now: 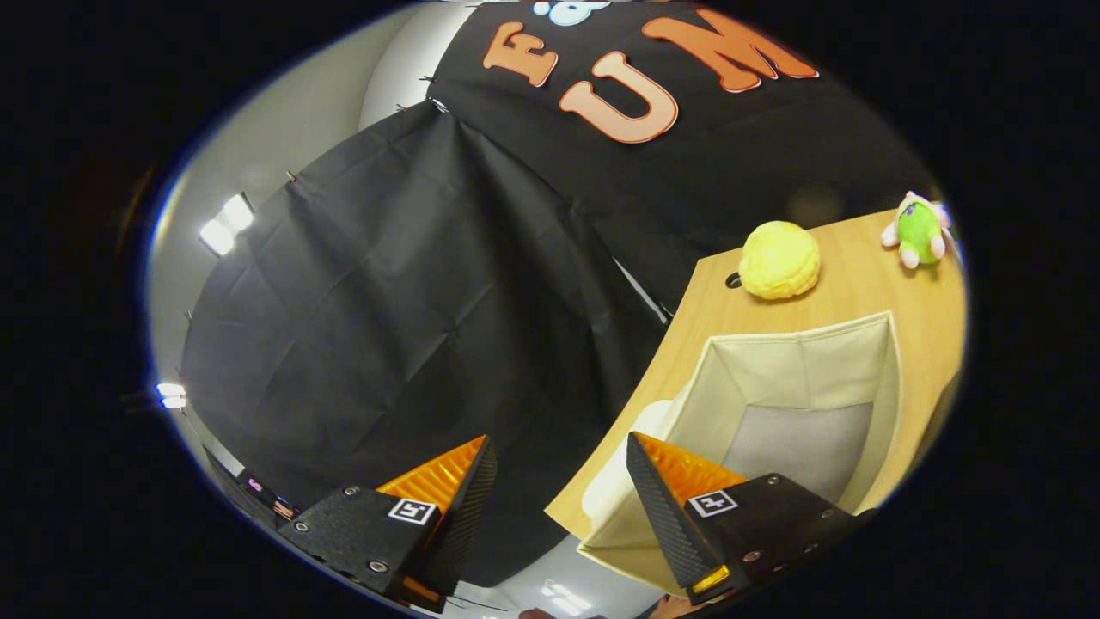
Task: Open the storage box then place both shoes into the box .Put the left shoe in first, then the right shoe, with the right side of both shoes facing outward in a uniform manner.
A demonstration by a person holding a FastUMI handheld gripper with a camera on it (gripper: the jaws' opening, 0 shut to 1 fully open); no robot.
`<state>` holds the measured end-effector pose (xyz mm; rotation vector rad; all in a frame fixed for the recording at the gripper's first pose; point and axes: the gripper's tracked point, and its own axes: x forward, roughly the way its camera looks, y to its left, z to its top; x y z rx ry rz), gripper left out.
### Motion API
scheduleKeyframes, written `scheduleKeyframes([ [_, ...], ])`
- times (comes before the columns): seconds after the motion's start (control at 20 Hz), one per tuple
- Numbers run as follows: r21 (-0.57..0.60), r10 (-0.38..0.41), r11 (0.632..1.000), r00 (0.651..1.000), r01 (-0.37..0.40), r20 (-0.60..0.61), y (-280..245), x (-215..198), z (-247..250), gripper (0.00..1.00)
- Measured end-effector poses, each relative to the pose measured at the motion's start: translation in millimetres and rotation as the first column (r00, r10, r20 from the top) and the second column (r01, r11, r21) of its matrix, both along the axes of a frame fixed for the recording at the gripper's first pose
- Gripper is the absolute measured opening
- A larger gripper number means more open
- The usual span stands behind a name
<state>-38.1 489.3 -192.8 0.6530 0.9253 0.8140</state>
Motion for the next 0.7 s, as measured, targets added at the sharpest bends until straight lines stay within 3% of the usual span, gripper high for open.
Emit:
scheduleKeyframes([
  [0.1,-0.063,-0.018,0.998,0.999,0.021,0.037,-26,0,-3,0.96],
  [0.4,-0.141,-0.018,0.99,0.999,0.025,0.05,-101,-18,-6,0.96],
  [0.7,-0.302,-0.119,0.943,0.99,0.138,0.081,-197,-23,-44,0.96],
])
